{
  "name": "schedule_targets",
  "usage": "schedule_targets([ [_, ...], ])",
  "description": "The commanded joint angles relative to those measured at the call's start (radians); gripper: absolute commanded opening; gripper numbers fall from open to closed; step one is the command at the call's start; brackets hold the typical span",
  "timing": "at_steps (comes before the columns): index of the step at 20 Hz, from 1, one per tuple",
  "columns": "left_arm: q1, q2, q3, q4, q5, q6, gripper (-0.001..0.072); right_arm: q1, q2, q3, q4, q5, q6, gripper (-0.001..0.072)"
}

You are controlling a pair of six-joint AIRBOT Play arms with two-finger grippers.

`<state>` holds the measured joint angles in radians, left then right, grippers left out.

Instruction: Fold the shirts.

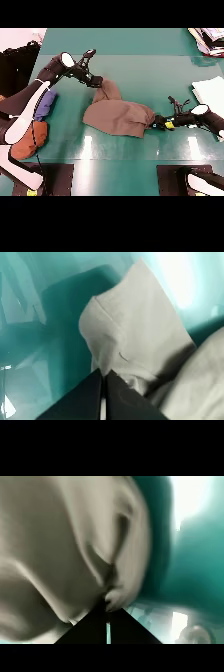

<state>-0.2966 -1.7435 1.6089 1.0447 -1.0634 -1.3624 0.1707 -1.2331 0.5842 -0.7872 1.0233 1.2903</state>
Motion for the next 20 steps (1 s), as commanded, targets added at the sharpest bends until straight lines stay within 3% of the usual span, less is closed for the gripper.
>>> schedule_targets([
  [1,0.000,0.040,0.018,0.057,-0.028,-0.024,0.0026,0.023,-0.018,0.031,-0.004,-0.053,-0.016,0.0017],
  [7,0.000,0.344,0.203,0.335,-0.039,-0.054,0.0027,-0.156,0.235,0.409,-0.084,0.093,-0.016,0.0016],
  [13,0.000,0.689,0.358,0.343,-0.027,-0.055,0.0028,-0.336,0.401,0.892,-0.115,0.196,-0.016,0.0016],
  [20,0.000,0.908,0.462,0.339,0.032,-0.106,0.0027,-0.551,0.485,1.201,-0.132,0.272,-0.016,0.0016],
])
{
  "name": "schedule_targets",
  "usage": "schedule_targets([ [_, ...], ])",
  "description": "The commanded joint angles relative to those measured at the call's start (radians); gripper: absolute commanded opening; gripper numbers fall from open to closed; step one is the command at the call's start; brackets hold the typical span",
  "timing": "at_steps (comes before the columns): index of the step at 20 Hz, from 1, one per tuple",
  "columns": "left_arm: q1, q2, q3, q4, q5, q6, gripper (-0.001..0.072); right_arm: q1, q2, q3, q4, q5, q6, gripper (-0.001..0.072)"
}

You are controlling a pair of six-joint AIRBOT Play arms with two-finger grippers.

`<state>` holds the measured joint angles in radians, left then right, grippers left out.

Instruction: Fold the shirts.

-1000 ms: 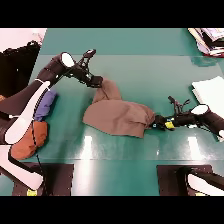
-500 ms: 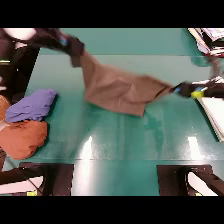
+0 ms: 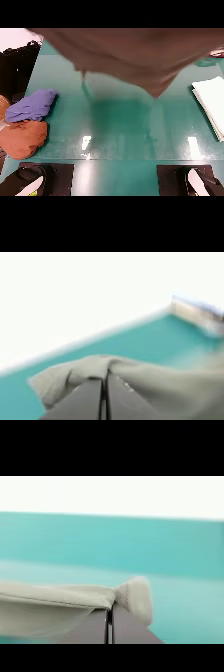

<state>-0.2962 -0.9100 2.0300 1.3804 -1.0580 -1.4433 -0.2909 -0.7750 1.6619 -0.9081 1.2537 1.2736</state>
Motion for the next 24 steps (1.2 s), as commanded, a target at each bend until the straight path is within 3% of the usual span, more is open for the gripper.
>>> schedule_targets([
  [1,0.000,0.078,0.053,-0.009,0.024,-0.024,0.0027,-0.125,0.026,0.166,-0.010,0.055,0.001,0.0016],
  [4,0.000,0.077,0.063,-0.024,0.006,-0.023,0.0027,-0.168,-0.016,0.289,-0.010,0.086,0.011,0.0016],
  [8,0.000,0.034,-0.064,0.071,-0.018,-0.023,0.0027,-0.168,-0.162,0.393,-0.001,0.205,0.068,0.0016],
  [13,0.000,-0.185,-0.294,0.120,-0.074,-0.023,0.0028,-0.082,-0.371,0.188,-0.029,0.294,0.088,0.0016],
  [18,0.000,-0.527,-0.394,0.154,0.026,-0.023,0.0028,0.143,-0.614,-0.063,-0.311,0.132,0.086,0.0016],
  [21,0.022,-0.688,-0.394,0.166,0.133,-0.029,0.0028,0.204,-0.745,-0.069,-0.322,0.005,0.092,0.0016],
  [24,0.080,-0.756,-0.394,0.165,0.158,-0.090,0.0029,0.240,-0.853,0.012,-0.322,0.005,0.095,0.0016],
])
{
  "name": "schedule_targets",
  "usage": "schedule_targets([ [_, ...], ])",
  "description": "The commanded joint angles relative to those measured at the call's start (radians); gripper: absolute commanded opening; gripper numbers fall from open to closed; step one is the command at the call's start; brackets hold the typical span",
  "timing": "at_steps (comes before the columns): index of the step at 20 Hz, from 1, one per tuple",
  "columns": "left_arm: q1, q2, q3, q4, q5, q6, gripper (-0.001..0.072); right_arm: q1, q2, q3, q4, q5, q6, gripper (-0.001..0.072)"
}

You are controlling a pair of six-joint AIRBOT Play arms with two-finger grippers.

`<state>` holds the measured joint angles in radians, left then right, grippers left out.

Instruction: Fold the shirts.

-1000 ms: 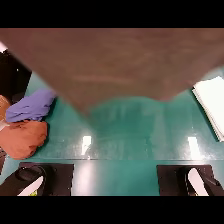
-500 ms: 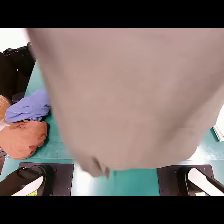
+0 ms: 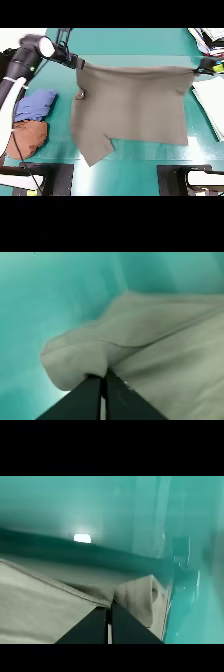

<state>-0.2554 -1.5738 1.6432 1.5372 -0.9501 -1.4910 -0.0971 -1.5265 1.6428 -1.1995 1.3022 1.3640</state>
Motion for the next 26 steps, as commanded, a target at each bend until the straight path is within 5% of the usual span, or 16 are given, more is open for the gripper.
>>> schedule_targets([
  [1,0.061,-0.095,-0.007,0.007,0.045,-0.060,0.0035,0.055,-0.130,0.063,-0.031,-0.042,0.005,0.0017],
  [2,0.079,-0.092,-0.006,0.000,0.042,-0.060,0.0240,0.064,-0.150,0.093,-0.031,-0.044,0.004,0.0020],
  [3,0.098,-0.089,-0.006,-0.007,0.030,-0.074,0.0495,0.070,-0.167,0.124,-0.026,-0.042,0.004,0.0154],
  [4,0.115,-0.085,-0.005,-0.008,-0.005,-0.077,0.0544,0.070,-0.181,0.156,-0.023,-0.031,0.005,0.0404],
  [11,0.235,0.049,-0.055,-0.029,-0.379,-0.016,0.0545,0.018,-0.056,0.092,-0.023,0.138,-0.005,0.0408],
  [14,0.241,0.209,-0.301,-0.044,-0.363,-0.012,0.0546,-0.014,0.078,-0.110,-0.023,0.121,-0.011,0.0408],
  [20,0.241,0.481,-0.868,-0.342,-0.225,-0.009,0.0546,-0.027,0.316,-0.438,-0.023,0.097,-0.012,0.0410],
  [26,0.241,0.529,-1.073,-0.486,-0.095,0.008,0.0545,-0.027,0.453,-0.563,-0.023,0.059,-0.011,0.0409],
])
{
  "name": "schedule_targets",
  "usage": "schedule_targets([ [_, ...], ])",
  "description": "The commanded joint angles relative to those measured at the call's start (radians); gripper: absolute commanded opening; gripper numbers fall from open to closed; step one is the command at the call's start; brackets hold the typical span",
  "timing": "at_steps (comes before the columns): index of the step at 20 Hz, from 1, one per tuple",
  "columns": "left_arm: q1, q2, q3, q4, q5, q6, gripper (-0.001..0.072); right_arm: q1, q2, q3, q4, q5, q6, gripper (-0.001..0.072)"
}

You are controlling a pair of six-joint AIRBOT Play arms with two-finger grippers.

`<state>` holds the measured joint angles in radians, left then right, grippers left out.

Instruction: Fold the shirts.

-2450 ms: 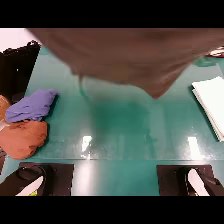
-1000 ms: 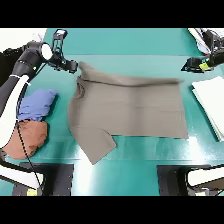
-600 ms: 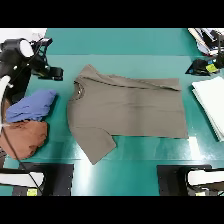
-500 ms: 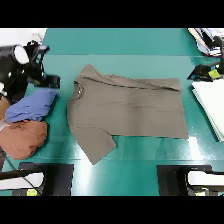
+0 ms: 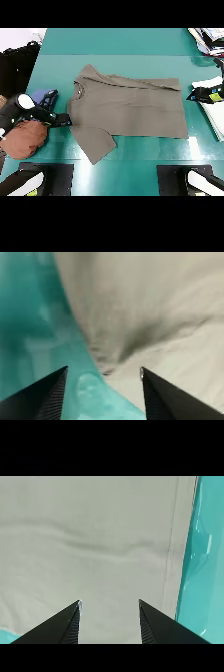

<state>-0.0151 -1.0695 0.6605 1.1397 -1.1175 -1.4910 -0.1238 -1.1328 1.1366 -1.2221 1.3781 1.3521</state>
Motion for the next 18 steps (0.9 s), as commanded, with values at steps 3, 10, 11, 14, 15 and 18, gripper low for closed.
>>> schedule_targets([
  [3,0.000,0.024,-0.105,-0.126,0.109,0.014,0.0544,-0.001,0.097,-0.080,-0.001,-0.016,0.001,0.0409],
  [10,0.000,0.026,-0.086,-0.175,0.127,0.077,0.0027,-0.001,0.111,-0.081,-0.045,0.070,0.000,0.0409],
  [11,0.000,0.026,-0.056,-0.174,0.106,0.087,0.0027,-0.002,0.111,-0.081,-0.074,0.086,0.000,0.0409],
  [14,0.000,0.026,0.018,-0.175,0.069,0.112,0.0027,-0.081,0.111,-0.143,-0.070,0.098,0.000,0.0409],
  [15,0.000,0.026,0.032,-0.175,0.068,0.112,0.0027,-0.130,0.111,-0.192,-0.059,0.096,0.000,0.0410],
  [18,0.000,0.025,0.041,-0.174,0.070,0.112,0.0027,-0.299,0.111,-0.359,-0.052,0.066,-0.011,0.0555],
])
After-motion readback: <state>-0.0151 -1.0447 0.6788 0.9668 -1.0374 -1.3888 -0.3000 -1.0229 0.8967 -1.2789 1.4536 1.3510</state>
